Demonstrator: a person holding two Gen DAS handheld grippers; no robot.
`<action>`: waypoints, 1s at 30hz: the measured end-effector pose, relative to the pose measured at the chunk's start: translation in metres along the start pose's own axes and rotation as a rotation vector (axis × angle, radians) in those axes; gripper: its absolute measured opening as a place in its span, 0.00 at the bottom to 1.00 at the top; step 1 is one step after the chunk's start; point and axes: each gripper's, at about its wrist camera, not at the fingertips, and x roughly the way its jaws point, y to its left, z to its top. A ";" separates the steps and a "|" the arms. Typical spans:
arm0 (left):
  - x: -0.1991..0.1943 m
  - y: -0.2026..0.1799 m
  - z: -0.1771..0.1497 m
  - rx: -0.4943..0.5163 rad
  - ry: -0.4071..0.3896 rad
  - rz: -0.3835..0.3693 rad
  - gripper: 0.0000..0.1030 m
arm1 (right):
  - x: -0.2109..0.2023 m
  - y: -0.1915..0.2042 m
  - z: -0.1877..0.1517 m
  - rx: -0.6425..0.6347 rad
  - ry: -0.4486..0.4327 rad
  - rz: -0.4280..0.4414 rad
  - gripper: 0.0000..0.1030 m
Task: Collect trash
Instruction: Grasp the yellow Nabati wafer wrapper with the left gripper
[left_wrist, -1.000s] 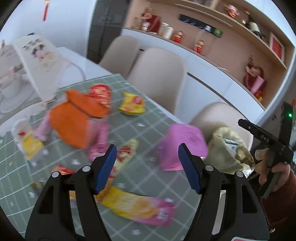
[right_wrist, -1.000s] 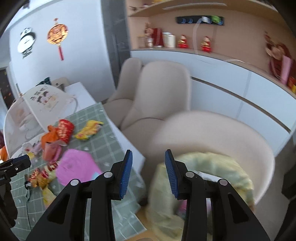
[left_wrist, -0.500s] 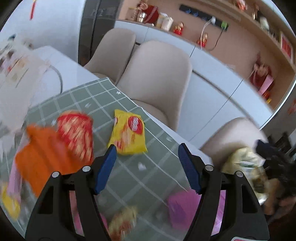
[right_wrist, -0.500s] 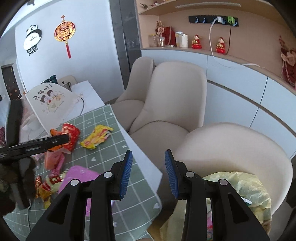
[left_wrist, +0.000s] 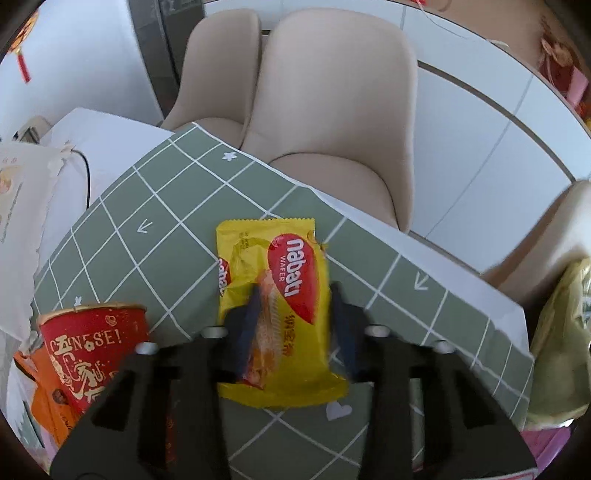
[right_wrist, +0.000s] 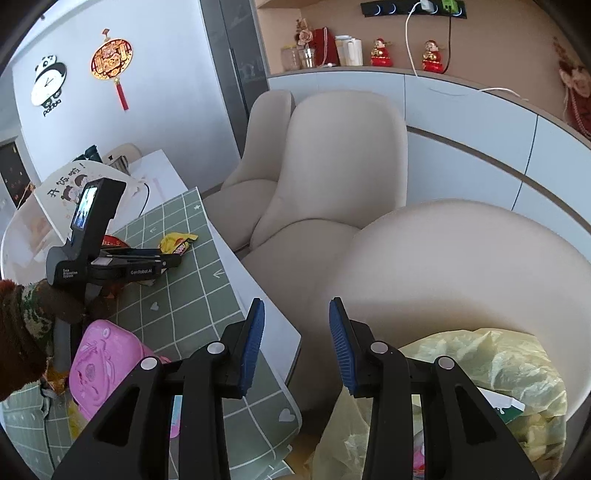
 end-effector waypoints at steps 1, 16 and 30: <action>-0.005 0.001 -0.002 0.004 -0.007 -0.004 0.13 | -0.002 0.002 0.001 0.001 -0.004 0.001 0.34; -0.197 0.053 -0.108 -0.156 -0.228 -0.100 0.08 | -0.085 0.097 -0.022 -0.195 -0.048 0.112 0.34; -0.221 0.098 -0.289 -0.382 -0.126 0.003 0.08 | -0.013 0.215 -0.124 -0.457 0.248 0.373 0.34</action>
